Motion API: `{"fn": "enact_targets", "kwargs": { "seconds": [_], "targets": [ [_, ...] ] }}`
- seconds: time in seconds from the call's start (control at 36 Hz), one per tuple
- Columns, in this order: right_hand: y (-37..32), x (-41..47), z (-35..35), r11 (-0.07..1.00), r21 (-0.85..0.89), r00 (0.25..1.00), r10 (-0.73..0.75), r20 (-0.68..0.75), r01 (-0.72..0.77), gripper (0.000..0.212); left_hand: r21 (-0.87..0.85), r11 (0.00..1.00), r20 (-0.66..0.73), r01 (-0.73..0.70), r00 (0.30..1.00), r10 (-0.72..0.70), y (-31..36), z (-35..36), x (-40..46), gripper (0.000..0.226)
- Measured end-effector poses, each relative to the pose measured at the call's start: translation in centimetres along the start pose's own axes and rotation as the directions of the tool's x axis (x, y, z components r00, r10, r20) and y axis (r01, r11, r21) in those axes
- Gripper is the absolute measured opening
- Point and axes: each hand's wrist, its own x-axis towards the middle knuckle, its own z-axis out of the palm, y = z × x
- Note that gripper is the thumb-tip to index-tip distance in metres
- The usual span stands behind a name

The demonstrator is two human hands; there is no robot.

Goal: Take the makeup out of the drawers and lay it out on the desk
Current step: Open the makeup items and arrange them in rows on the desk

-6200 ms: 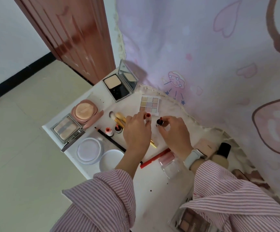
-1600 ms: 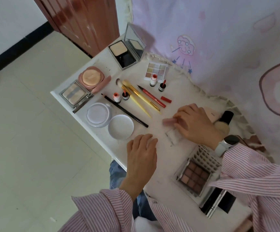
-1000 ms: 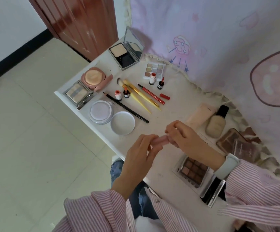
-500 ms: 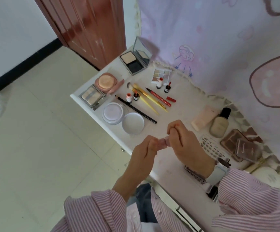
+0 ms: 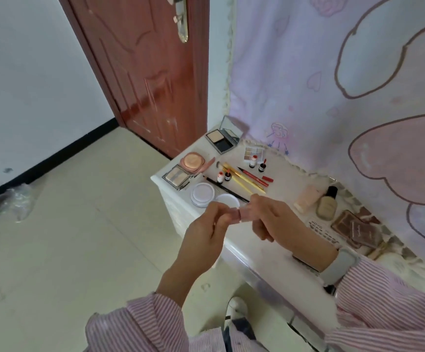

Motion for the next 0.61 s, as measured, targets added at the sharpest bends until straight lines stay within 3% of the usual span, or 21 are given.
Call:
{"fn": "enact_targets", "kwargs": {
  "seconds": [0.11,0.22,0.31,0.39,0.47,0.53,0.61],
  "targets": [
    [-2.3,-0.9,0.3,0.995,0.101,0.994,0.012,-0.11,-0.001,0.028,-0.003,1.0,-0.038,-0.014,0.999,0.014,1.6,-1.1,-1.4,0.014],
    [-3.8,-2.4,0.4,0.959,-0.107,0.963,-0.266,-0.039,0.261,0.013,-0.235,0.968,-0.067,0.082,0.993,-0.1,2.8,-2.3,-2.6,0.029],
    [-4.1,-2.9,0.6,0.915,-0.123,0.923,-0.382,0.034,0.384,0.011,-0.293,0.95,-0.074,0.108,0.988,-0.135,3.3,-2.8,-3.5,0.029],
    [-5.1,-3.0,0.1,0.967,-0.023,0.967,-0.254,0.023,0.255,0.012,-0.251,0.966,-0.103,0.066,0.99,-0.094,3.4,-2.7,-3.8,0.026],
    [-5.0,-2.7,-0.4,0.991,-0.071,0.994,-0.107,0.038,0.11,0.036,-0.23,0.973,-0.117,0.003,0.993,-0.031,4.0,-1.9,-4.1,0.023],
    [-4.5,-2.8,-0.8,0.987,-0.082,0.99,-0.14,-0.003,0.139,0.034,-0.269,0.963,-0.122,0.011,0.992,-0.045,4.7,-1.3,-4.1,0.024],
    [-3.5,-3.4,-2.2,0.938,-0.161,0.952,-0.3,0.057,0.306,0.014,-0.355,0.931,-0.122,0.079,0.984,-0.13,5.7,0.0,-3.8,0.029]
  ]
}}
